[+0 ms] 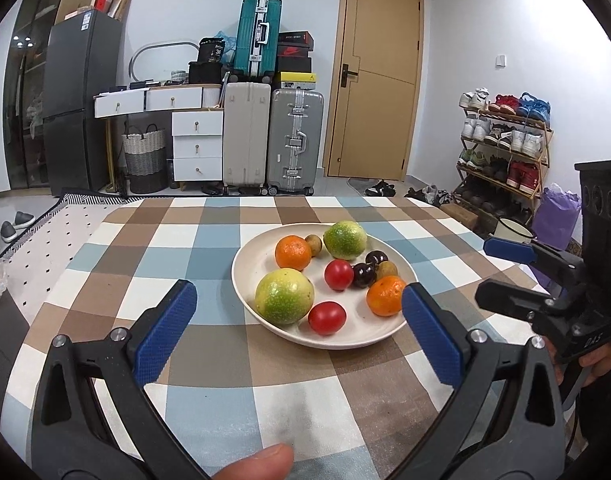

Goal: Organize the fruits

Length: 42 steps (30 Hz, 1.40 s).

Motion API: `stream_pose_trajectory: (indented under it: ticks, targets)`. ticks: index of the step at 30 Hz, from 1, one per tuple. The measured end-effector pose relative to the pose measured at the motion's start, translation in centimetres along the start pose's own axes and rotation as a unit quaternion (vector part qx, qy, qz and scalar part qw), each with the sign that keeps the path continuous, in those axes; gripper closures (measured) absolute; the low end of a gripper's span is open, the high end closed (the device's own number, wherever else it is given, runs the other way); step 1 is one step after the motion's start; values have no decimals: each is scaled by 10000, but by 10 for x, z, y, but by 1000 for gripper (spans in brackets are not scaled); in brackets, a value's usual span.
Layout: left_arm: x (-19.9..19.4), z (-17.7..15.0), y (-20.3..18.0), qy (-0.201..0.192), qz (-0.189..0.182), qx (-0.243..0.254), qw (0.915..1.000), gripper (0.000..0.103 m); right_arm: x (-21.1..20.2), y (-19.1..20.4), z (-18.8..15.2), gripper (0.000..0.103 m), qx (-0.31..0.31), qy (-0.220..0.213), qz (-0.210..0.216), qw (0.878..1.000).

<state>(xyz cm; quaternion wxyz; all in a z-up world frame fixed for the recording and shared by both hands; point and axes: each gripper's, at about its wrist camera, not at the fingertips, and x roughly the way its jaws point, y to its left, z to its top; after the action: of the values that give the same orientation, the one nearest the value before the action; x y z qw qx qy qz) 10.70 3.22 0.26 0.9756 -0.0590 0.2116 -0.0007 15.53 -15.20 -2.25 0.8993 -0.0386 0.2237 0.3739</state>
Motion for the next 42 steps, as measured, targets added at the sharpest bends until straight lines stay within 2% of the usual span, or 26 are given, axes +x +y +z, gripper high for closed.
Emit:
stream_pose_trajectory:
  ticks: [14, 42]
  targets:
    - [3, 1, 3, 52, 23, 3, 10000, 1, -8, 1, 0, 0, -4, -123, -33, 9999]
    - [4, 0, -2, 46, 52, 110, 9999, 1, -6, 0, 0, 0, 33, -91, -36, 9999]
